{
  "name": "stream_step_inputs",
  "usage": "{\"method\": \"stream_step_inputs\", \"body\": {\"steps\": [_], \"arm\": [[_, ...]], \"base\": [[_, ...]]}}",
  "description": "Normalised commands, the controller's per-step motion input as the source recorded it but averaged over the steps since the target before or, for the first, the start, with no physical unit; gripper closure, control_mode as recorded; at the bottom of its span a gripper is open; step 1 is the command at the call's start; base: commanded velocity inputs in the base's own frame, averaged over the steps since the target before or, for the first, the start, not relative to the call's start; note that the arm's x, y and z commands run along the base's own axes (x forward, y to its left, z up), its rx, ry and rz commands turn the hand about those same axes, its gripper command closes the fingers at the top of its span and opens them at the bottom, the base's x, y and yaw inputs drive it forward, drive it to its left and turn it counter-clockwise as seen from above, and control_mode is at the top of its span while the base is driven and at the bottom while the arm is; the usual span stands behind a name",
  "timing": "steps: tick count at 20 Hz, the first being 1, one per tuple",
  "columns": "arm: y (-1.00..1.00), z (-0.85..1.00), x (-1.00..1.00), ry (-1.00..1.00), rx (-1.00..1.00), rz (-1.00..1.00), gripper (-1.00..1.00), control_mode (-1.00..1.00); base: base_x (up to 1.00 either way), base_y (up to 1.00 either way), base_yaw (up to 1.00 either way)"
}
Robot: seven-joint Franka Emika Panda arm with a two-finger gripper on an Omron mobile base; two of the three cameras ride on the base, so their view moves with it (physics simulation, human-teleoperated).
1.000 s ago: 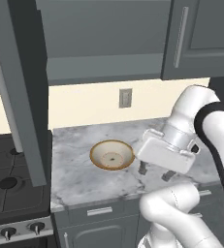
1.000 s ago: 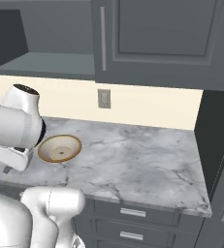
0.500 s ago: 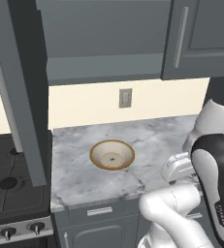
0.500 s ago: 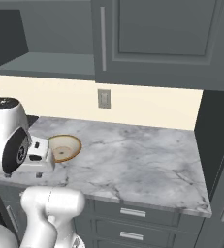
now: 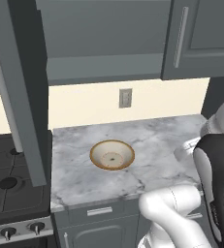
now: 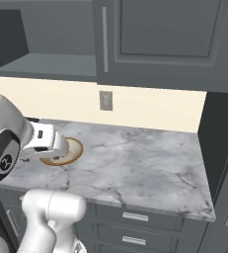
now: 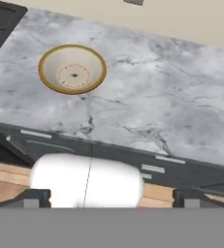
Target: Open the cabinet and setup a tea strainer by placing it in the bowl upright.
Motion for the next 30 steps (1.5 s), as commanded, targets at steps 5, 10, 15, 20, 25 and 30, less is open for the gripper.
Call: {"method": "stream_step_inputs", "body": {"steps": [5,10,15,20,25,30], "arm": [[-0.18,0.89,0.01,-0.29,0.03,-0.21,-1.00,-1.00],[-0.15,0.32,-0.06,-0.69,0.11,-0.12,-1.00,-1.00],[-0.06,0.65,0.00,-0.47,0.03,-0.01,-1.00,-1.00],[-0.31,0.63,0.04,-0.17,-0.07,-0.02,-1.00,-1.00],[-0.17,0.99,0.00,0.00,0.00,-0.03,-1.00,-1.00],[-0.01,0.56,0.05,0.16,0.03,-0.01,-1.00,-1.00]], "base": [[0.00,0.00,0.00],[0.00,0.00,0.00],[0.00,0.00,0.00],[0.00,0.00,0.00],[0.00,0.00,0.00],[0.00,0.00,0.00]]}}
